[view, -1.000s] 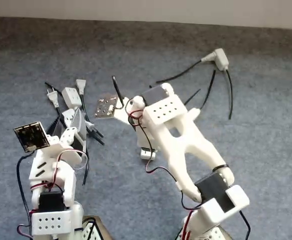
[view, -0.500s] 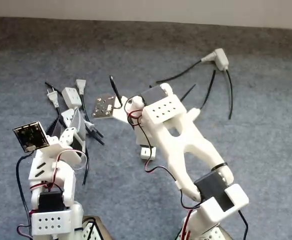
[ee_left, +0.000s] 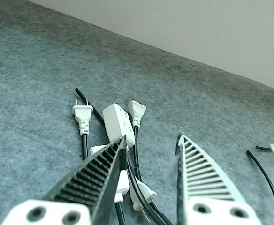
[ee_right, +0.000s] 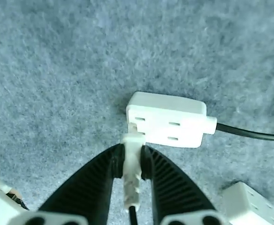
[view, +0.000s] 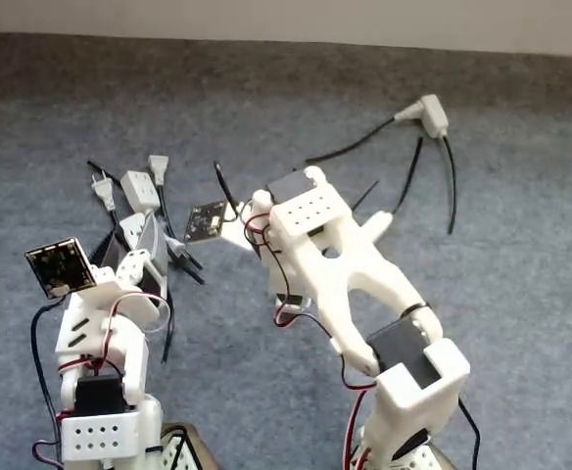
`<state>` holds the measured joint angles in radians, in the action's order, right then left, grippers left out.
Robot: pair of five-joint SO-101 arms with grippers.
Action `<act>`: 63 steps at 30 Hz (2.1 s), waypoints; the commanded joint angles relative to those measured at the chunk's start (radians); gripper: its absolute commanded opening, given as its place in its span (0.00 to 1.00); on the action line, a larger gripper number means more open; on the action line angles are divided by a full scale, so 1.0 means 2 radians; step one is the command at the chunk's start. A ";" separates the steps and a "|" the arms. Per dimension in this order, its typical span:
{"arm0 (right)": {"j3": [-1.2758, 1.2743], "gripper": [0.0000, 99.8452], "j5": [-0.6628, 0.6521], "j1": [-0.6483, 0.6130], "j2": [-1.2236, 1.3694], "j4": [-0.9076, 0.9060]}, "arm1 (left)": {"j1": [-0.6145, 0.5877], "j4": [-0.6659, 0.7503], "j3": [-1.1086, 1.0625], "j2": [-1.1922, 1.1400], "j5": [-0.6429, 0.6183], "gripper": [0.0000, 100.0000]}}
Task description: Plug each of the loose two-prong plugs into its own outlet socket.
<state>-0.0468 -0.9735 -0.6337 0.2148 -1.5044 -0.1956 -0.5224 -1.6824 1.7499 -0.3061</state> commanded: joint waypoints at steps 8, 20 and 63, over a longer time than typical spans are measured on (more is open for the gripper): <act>0.077 0.03 -0.043 -0.008 0.001 -0.053 | 0.000 0.000 -0.008 0.006 0.001 0.19; 0.076 0.03 -0.044 -0.032 0.003 -0.025 | 0.000 0.000 -0.008 0.006 0.001 0.19; 0.036 0.03 -0.090 0.009 0.003 0.003 | 0.010 0.000 -0.008 0.006 0.001 0.19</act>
<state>0.0192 -1.1362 -0.6352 0.2302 -1.5106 -0.1926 -0.5224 -1.6824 1.7499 -0.3061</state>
